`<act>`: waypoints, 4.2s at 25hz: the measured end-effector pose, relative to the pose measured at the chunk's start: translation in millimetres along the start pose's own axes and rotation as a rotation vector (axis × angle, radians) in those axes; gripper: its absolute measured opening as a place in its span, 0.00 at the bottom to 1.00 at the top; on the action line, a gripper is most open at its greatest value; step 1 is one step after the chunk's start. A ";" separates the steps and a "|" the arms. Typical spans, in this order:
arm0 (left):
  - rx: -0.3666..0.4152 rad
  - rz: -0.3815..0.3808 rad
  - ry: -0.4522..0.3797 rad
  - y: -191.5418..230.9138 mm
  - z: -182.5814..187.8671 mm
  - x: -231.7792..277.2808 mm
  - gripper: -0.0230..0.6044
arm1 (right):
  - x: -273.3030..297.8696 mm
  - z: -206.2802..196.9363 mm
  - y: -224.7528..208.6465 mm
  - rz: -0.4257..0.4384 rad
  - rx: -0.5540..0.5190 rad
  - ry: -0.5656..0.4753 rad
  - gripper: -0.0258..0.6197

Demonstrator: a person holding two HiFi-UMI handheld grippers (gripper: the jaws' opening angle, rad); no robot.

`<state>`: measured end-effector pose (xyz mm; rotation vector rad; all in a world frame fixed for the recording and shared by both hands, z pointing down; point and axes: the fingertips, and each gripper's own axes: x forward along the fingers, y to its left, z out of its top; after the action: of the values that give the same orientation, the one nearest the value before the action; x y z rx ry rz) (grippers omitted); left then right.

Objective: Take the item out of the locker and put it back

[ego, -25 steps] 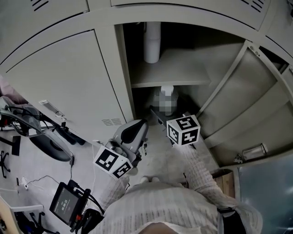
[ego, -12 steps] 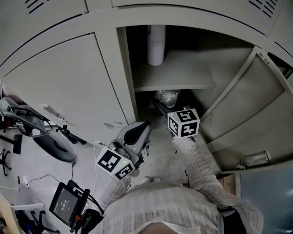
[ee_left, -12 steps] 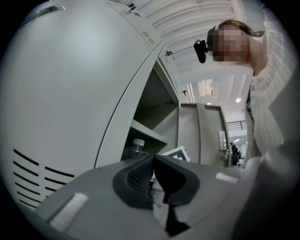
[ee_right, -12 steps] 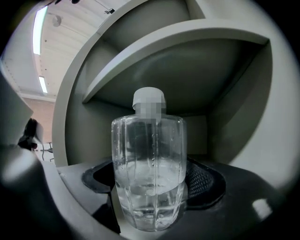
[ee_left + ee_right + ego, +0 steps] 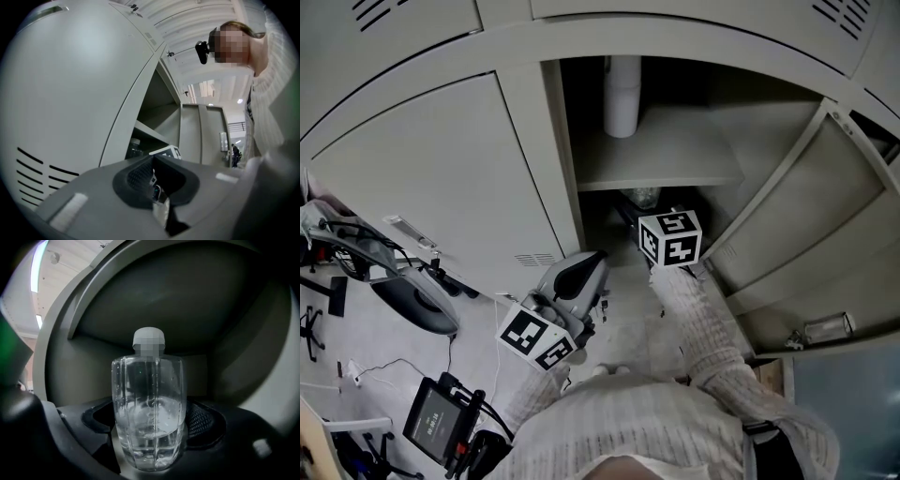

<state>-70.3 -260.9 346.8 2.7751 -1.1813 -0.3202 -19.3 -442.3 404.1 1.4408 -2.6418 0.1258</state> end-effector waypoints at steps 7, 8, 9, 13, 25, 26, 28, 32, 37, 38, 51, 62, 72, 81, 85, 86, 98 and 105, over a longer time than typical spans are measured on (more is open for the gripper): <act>0.001 0.013 0.000 3.4 0.2 -2.6 0.05 | 10.5 2.2 -4.6 -0.013 0.002 -0.006 0.70; 0.001 0.012 0.001 3.1 0.1 -2.7 0.05 | 10.8 2.2 -4.5 -0.012 0.002 -0.006 0.71; 0.002 0.012 0.002 2.5 0.0 -2.8 0.05 | 10.8 2.0 -4.3 -0.012 0.001 -0.005 0.71; 0.006 0.008 -0.002 1.0 1.8 -3.0 0.05 | 10.4 1.8 -3.5 -0.010 0.000 0.002 0.71; 0.008 -0.008 -0.015 -3.2 8.7 -8.3 0.05 | -38.5 15.2 5.6 -0.022 0.029 -0.031 0.71; 0.009 -0.013 -0.015 -5.0 9.4 -8.8 0.05 | -44.9 18.1 6.5 -0.022 0.030 -0.036 0.71; 0.011 -0.022 -0.015 -8.6 10.4 -9.7 0.05 | -58.2 24.5 8.3 -0.024 0.028 -0.049 0.71; 0.016 -0.045 -0.018 -18.9 12.3 -11.2 0.05 | -90.1 38.5 21.6 -0.012 0.011 -0.091 0.70; 0.008 -0.066 -0.028 -37.3 13.5 -14.8 0.05 | -143.4 56.2 44.1 -0.011 0.006 -0.190 0.59; 0.010 -0.069 -0.031 -40.6 14.2 -15.6 0.05 | -153.7 59.1 47.3 -0.009 0.006 -0.205 0.58; 0.016 -0.099 -0.051 -82.2 15.0 -34.9 0.05 | -246.5 67.2 92.4 0.069 0.017 -0.263 0.43; 0.044 -0.084 -0.038 -89.8 9.9 -49.0 0.05 | -262.3 57.4 105.5 0.098 0.013 -0.296 0.08; 0.055 -0.090 -0.045 -91.2 13.9 -51.8 0.05 | -257.1 47.8 109.6 0.112 -0.011 -0.252 0.04; 0.046 -0.121 -0.058 -99.5 15.0 -44.0 0.05 | -259.6 62.1 108.6 0.124 -0.060 -0.299 0.04; 0.037 -0.141 -0.051 -104.6 11.0 -39.9 0.05 | -258.6 58.0 107.2 0.121 -0.061 -0.277 0.04; 0.031 -0.144 -0.049 -104.5 10.2 -39.2 0.05 | -258.6 57.3 105.9 0.115 -0.057 -0.272 0.04; 0.007 -0.127 -0.030 -97.5 7.4 -37.1 0.05 | -255.8 47.0 101.0 0.101 -0.040 -0.220 0.04; 0.014 -0.131 -0.029 -103.9 7.2 -33.9 0.05 | -256.4 45.1 101.6 0.104 -0.040 -0.212 0.04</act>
<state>-22.2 -164.7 326.1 2.8758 -1.0136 -0.3664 29.3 -180.6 319.1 1.3742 -2.8706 -0.0746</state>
